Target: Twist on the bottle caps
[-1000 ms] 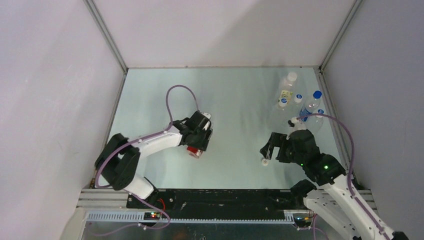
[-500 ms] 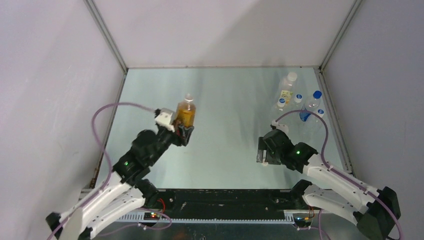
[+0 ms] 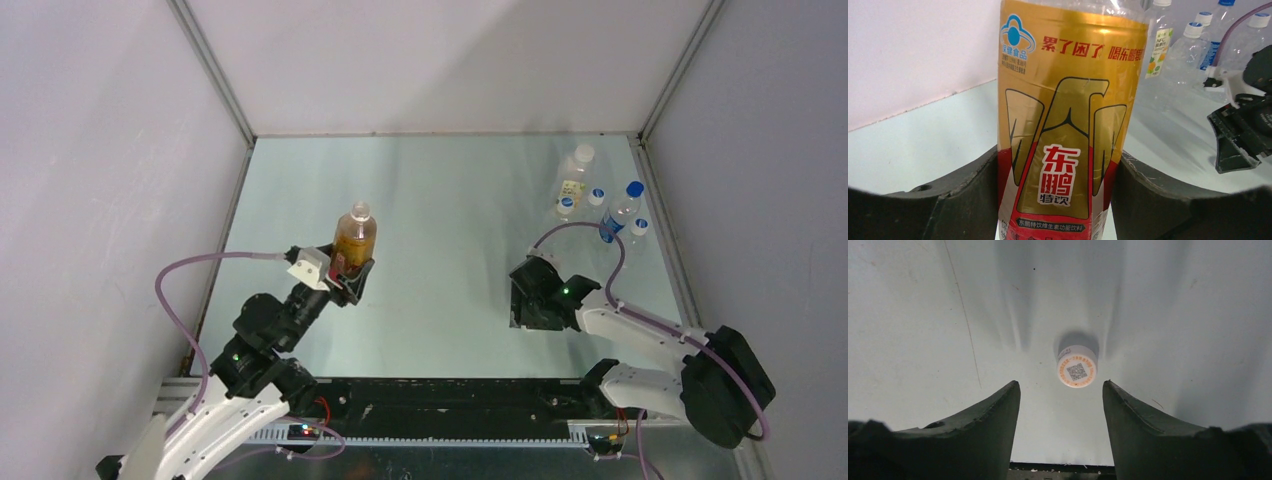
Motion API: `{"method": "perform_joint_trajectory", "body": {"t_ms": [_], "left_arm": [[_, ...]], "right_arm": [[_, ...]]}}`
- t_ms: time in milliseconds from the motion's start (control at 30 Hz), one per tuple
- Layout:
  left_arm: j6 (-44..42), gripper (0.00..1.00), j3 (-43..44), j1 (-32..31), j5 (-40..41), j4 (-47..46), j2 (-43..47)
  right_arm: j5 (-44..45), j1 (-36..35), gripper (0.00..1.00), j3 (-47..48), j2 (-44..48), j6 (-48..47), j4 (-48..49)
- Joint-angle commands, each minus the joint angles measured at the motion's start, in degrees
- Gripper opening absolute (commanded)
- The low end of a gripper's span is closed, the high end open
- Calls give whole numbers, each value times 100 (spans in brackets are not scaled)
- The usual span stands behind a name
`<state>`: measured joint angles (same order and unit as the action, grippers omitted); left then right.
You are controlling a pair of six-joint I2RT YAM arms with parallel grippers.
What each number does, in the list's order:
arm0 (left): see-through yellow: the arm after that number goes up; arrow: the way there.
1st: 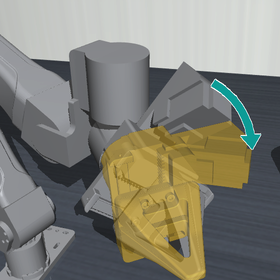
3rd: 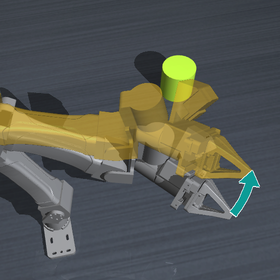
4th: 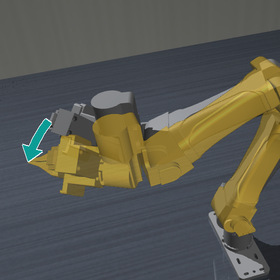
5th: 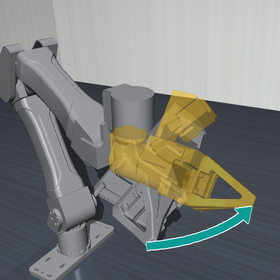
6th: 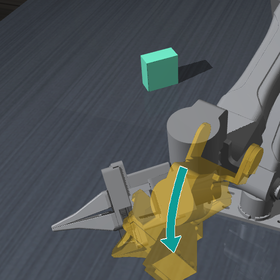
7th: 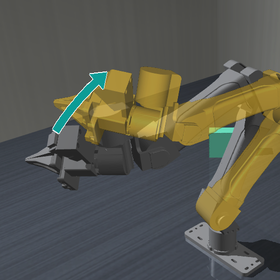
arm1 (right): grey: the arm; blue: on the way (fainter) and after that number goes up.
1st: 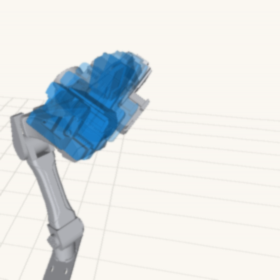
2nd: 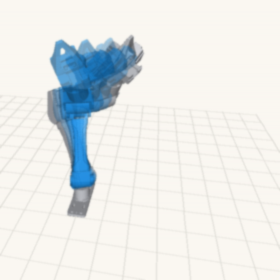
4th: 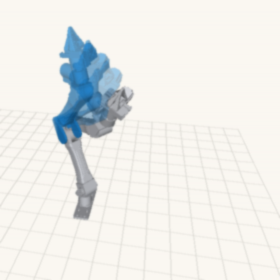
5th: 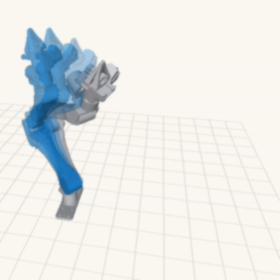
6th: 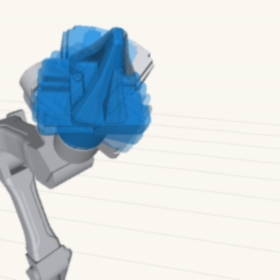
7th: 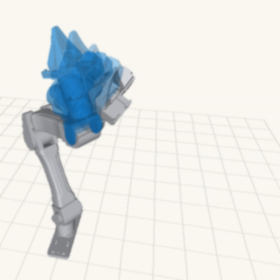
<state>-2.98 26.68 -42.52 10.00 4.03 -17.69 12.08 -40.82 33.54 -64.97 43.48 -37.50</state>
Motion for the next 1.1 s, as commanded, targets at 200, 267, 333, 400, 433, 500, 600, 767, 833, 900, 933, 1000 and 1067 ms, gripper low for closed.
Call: {"method": "perform_joint_trajectory", "body": {"t_ms": [200, 267, 333, 400, 433, 500, 600, 767, 833, 900, 933, 1000, 1067], "left_arm": [[-955, 49, -417, -20, -694, -678, 317], [-1113, 46, -566, -27, -896, -791, 390], [-1126, 43, -705, -25, -1032, -971, 480], [-1126, 41, -825, -21, -1185, -1137, 560], [-1141, 41, -902, -20, -1273, -1235, 584], [-1219, 41, -980, -24, -1412, -1327, 571], [-1335, 41, -1003, -20, -1566, -1336, 510], [-1483, 41, -1027, -21, -1802, -1412, 391], [-1546, 41, -1032, -26, -1996, -1430, 356], [-1544, 41, -1060, -26, -2156, -1516, 328], [-1555, 41, -1086, -22, -2225, -1582, 315], [-1607, 41, -1132, -21, -2280, -1665, 266], [-1712, 41, -1162, -22, -2405, -1702, 209]], "right_arm": [[-169, 293, 57, -138, -517, -166, 607], [-169, 338, 56, -168, -583, -168, 649], [-168, 365, 55, -200, -632, -161, 693], [-153, 367, 54, -219, -682, -157, 730], [-148, 371, 54, -226, -714, -156, 750], [-149, 379, 53, -241, -756, -163, 811], [-215, 376, 48, -243, -794, -177, 839], [-346, 323, 40, -243, -582, -184, 658], [-422, 292, 35, -232, -369, -232, 562], [-467, 230, 30, -173, -132, -291, 416], [-464, 179, 29, -146, 10, -307, 355], [-470, 127, 25, -48, 204, -385, 182], [-507, 84, 22, 65, 392, -480, 22]]}}
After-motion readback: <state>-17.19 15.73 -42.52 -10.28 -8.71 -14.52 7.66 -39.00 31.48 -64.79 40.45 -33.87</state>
